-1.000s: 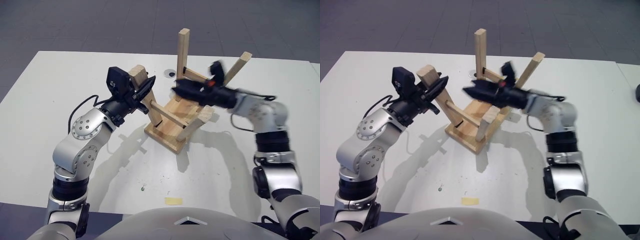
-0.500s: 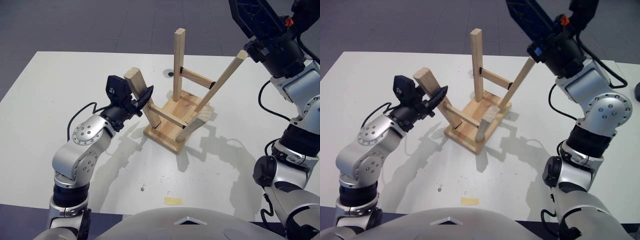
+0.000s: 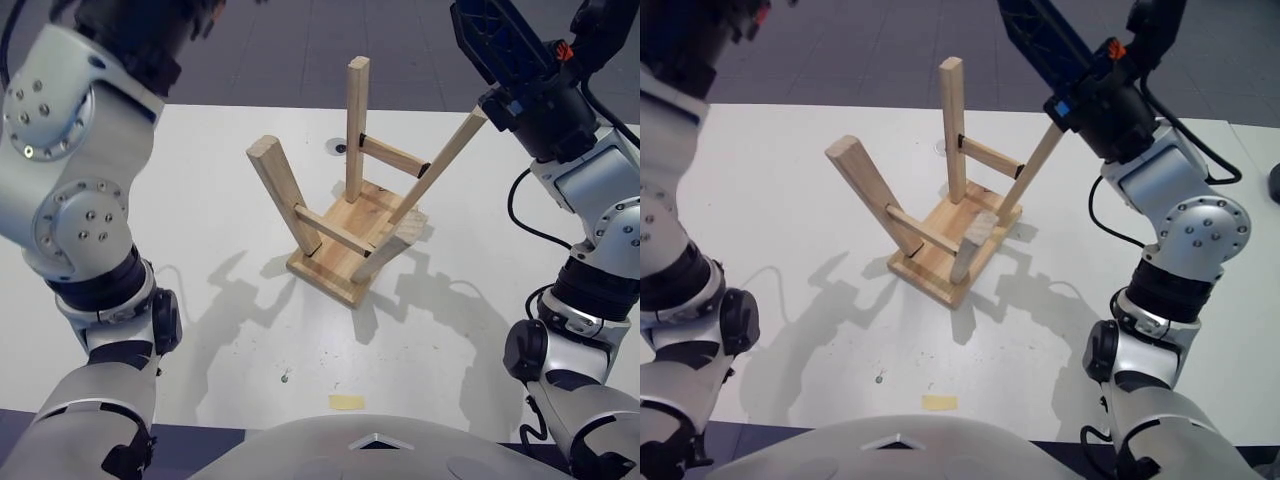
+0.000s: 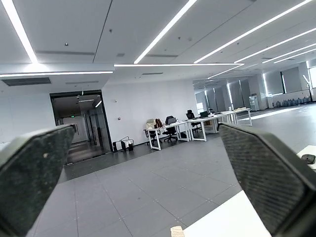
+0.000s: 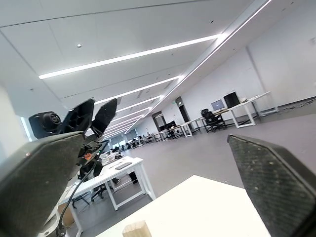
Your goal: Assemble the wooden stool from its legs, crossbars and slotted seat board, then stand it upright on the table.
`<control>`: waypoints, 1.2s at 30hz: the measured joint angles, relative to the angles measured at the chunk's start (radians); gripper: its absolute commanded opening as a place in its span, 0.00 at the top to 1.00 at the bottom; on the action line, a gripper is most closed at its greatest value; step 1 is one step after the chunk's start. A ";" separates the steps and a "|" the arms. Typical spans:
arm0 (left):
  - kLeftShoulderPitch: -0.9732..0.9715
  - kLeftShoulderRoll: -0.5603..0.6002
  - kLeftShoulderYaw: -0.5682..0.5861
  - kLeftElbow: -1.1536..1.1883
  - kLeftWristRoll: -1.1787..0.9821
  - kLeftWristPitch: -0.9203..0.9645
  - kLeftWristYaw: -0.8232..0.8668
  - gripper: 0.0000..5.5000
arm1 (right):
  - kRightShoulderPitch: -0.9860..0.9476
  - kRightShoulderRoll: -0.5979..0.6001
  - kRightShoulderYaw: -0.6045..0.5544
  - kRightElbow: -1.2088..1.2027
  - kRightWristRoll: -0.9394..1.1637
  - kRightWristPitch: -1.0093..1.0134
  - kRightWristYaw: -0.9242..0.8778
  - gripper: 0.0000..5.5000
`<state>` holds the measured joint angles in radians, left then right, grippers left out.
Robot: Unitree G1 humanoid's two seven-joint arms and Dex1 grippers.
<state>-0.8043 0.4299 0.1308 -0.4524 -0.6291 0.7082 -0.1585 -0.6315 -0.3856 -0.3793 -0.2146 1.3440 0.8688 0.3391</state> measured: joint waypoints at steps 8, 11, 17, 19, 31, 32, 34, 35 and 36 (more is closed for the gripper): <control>0.292 -0.074 -0.161 0.092 0.103 -0.174 -0.070 0.02 | 0.116 0.011 0.042 -0.076 0.029 0.004 -0.046 0.02; 0.318 -0.110 -0.138 0.072 0.082 -0.173 -0.045 0.02 | 0.157 0.026 0.072 -0.103 0.030 -0.001 -0.070 0.02; 0.299 -0.123 -0.019 0.073 0.054 -0.083 0.053 0.02 | 0.295 -0.054 -0.032 -0.053 0.055 -0.004 -0.010 0.02; 0.299 -0.122 0.066 0.038 0.043 -0.054 0.117 0.02 | 0.416 -0.140 -0.076 -0.006 0.040 0.038 0.050 0.02; 0.357 -0.060 0.197 -0.027 0.050 -0.007 0.179 0.02 | 0.619 -0.214 0.383 -0.356 -0.280 0.027 0.334 0.02; 0.357 -0.061 0.194 -0.020 0.057 -0.010 0.177 0.02 | 0.602 -0.214 0.396 -0.368 -0.277 0.027 0.360 0.02; 0.357 -0.064 0.192 0.001 0.072 -0.016 0.178 0.02 | 0.584 -0.215 0.397 -0.373 -0.254 0.029 0.380 0.02; 0.359 -0.064 0.193 0.008 0.081 -0.019 0.178 0.02 | 0.584 -0.219 0.393 -0.372 -0.245 0.034 0.395 0.02; 0.365 -0.064 0.195 0.008 0.086 -0.023 0.177 0.02 | 0.586 -0.226 0.388 -0.357 -0.239 0.037 0.410 0.02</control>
<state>-0.4396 0.3663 0.3262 -0.4441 -0.5431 0.6857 0.0190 -0.0453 -0.6113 0.0084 -0.5712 1.1054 0.9055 0.7489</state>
